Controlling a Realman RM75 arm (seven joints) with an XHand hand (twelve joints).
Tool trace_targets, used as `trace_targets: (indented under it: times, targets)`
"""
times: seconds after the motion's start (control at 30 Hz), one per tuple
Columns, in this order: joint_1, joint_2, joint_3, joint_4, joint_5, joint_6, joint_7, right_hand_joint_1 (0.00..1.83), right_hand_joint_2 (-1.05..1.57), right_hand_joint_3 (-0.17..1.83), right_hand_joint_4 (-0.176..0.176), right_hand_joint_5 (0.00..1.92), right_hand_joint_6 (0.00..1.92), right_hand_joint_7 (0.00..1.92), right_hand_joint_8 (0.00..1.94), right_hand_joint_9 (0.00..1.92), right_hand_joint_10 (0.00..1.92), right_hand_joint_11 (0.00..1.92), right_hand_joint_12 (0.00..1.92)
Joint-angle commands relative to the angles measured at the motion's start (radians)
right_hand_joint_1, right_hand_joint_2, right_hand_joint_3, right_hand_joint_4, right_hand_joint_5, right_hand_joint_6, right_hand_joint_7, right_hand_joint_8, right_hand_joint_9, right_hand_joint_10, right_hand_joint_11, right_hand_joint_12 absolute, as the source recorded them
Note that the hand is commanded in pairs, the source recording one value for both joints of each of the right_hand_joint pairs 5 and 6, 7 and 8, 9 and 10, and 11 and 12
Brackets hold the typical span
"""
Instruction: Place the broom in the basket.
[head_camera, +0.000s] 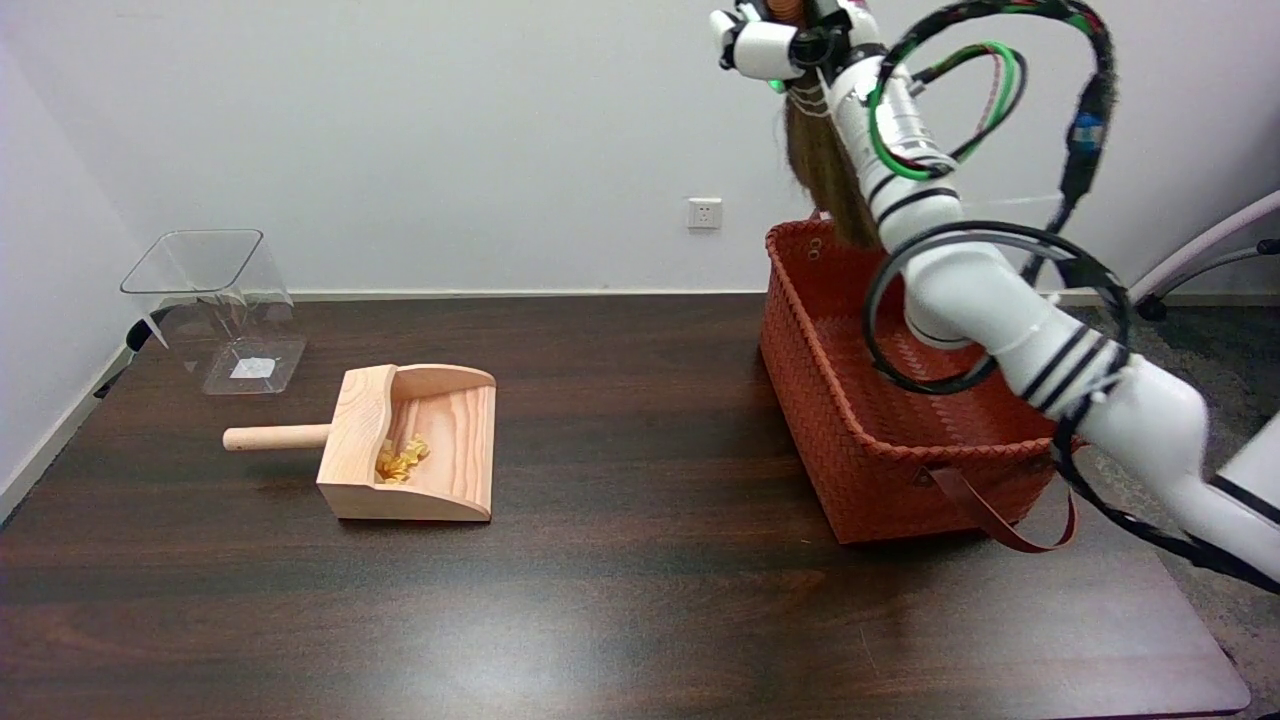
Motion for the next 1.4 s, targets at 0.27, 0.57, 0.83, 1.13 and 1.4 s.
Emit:
trace_targets:
  times: [0.27,0.57,0.83,1.13,1.4]
  targets:
    - [-0.375,0.210,0.122,-0.351,0.208,0.178,-0.148,1.35,1.10,0.76,0.000,1.92,1.92,1.92,1.92,1.92,1.92,1.92,1.92]
    - [-0.447,0.205,0.095,-0.415,0.210,0.229,-0.148,1.35,1.12,0.74,0.000,1.92,1.92,1.92,1.92,1.92,1.92,1.92,1.92]
    - [-0.450,0.140,0.038,-0.369,0.192,0.261,-0.138,1.35,1.13,0.72,0.000,1.92,1.92,1.92,1.92,1.92,1.92,1.92,1.92]
    - [-0.461,0.050,0.015,-0.281,0.154,0.294,-0.135,1.35,1.13,0.72,0.000,1.92,1.92,1.92,1.92,1.92,1.92,1.92,1.92]
    - [-0.460,-0.039,0.014,-0.220,0.090,0.293,-0.131,1.36,1.07,0.77,0.000,1.92,1.92,1.92,1.92,1.92,1.92,1.92,1.92]
